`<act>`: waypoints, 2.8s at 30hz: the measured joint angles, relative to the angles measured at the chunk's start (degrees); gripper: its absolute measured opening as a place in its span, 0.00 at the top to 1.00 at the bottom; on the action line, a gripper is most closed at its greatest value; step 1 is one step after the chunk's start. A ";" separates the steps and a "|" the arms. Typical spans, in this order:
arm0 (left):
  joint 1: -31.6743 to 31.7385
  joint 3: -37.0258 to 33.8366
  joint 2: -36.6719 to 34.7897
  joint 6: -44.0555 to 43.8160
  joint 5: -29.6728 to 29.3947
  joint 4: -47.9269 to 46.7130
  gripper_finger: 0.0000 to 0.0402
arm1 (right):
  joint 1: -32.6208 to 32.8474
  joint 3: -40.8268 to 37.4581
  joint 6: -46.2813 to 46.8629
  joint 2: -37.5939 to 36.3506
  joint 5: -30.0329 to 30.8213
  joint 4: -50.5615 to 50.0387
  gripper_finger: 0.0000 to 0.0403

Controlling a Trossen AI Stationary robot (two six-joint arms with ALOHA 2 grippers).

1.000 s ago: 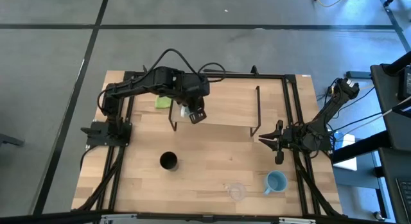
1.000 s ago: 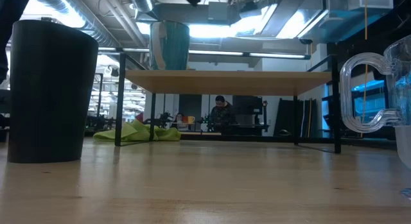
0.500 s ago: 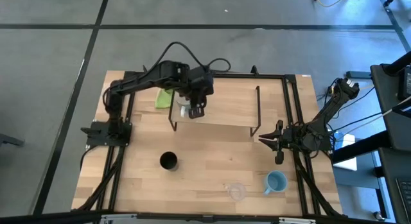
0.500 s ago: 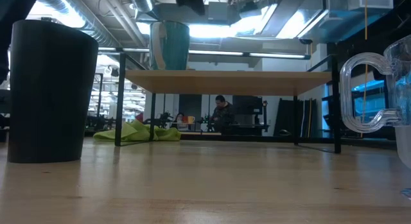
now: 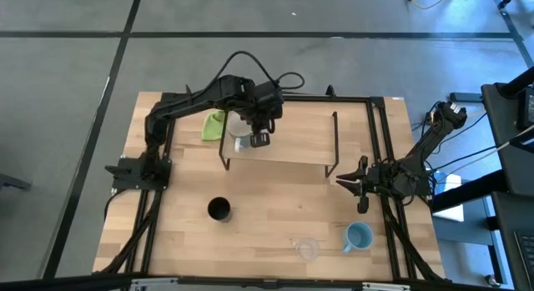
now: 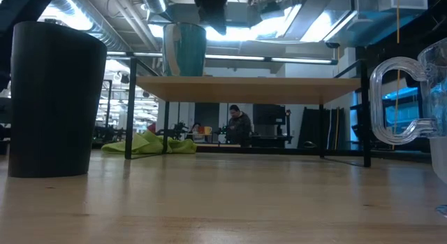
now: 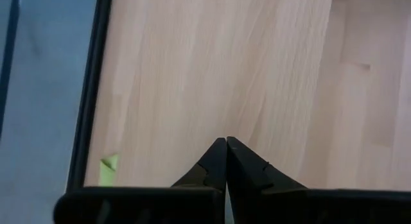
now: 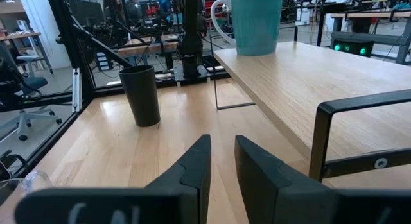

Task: Stack small to large cups/mugs on shelf
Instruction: Put the blue mug on the shelf, then put the black cup on the shelf

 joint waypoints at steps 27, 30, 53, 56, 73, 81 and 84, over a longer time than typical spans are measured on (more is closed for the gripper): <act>-1.14 -0.13 -0.51 1.91 0.04 3.19 0.99 | 0.00 0.00 0.05 0.02 -0.01 0.02 0.82; -3.35 -0.11 -3.12 4.56 1.52 9.81 0.98 | 0.02 0.02 -0.02 0.00 -0.01 0.02 0.82; -14.48 -0.02 -13.18 -15.01 -4.92 -7.90 1.00 | 0.01 0.00 0.04 0.01 -0.01 0.02 0.82; -18.80 -0.11 -14.64 -19.43 -4.83 -7.89 0.99 | 0.01 0.01 0.04 0.00 0.01 0.01 0.82; -47.77 -29.59 -18.85 -49.21 -10.53 0.82 0.97 | 0.00 -0.01 0.08 0.02 0.01 0.02 0.82; -54.90 -35.51 -19.23 -57.62 -14.05 5.22 0.96 | 0.00 0.00 0.00 0.02 -0.01 0.02 0.82; -55.89 -35.86 -19.23 -61.02 -15.43 1.60 0.94 | 0.00 0.02 0.04 0.01 -0.01 0.01 0.82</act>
